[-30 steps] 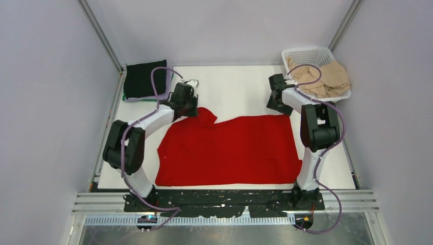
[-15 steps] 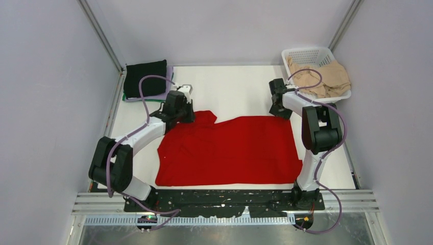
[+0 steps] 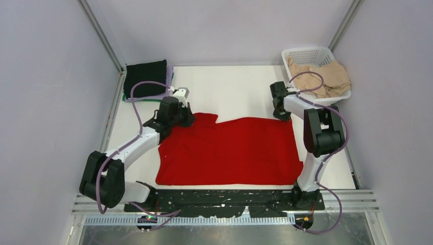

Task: Fold and stack the t-shirts
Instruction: Grab the side of the flattened tshirt furthest away from the robot with both arms, then fold the other side of the tshirt into a rectangle, then rotate the tshirt 90 degrees

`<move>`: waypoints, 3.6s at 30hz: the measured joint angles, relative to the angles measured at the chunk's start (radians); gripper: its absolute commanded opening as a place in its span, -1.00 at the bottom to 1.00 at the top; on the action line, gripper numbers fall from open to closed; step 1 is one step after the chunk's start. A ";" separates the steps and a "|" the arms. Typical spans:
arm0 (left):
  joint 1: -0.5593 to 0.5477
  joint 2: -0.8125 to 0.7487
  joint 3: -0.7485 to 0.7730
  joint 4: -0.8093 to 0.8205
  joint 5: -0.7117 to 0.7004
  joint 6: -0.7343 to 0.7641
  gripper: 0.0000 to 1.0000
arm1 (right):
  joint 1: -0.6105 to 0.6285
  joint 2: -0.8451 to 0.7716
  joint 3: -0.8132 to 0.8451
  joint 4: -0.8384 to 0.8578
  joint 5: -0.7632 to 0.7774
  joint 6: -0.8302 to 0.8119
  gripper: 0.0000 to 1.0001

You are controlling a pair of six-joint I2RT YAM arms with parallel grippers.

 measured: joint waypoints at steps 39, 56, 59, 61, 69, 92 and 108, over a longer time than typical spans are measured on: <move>-0.053 -1.028 -0.443 -0.253 -0.079 -0.277 -1.00 | 0.065 -0.733 -0.477 -0.012 -0.063 -0.082 -0.90; -0.056 -1.328 -0.462 -0.606 -0.076 -0.428 -1.00 | 0.085 -0.842 -0.528 -0.077 -0.099 -0.087 -0.83; -0.056 -1.337 -0.482 -0.644 -0.059 -0.457 -1.00 | 0.085 -0.842 -0.545 -0.083 -0.098 -0.086 -0.77; -0.056 -1.337 -0.497 -0.679 -0.053 -0.475 -1.00 | 0.085 -0.841 -0.551 -0.087 -0.098 -0.085 -0.74; -0.056 -1.345 -0.497 -0.892 -0.045 -0.554 0.99 | 0.085 -0.837 -0.555 -0.116 -0.060 -0.042 0.33; -0.058 -0.776 -0.457 -0.423 0.049 -0.581 0.99 | 0.085 -1.014 -0.655 0.093 -0.350 -0.087 0.91; 0.158 0.113 -0.095 -0.123 0.039 -0.695 0.99 | 0.087 -0.621 -0.666 0.337 -0.708 -0.122 0.91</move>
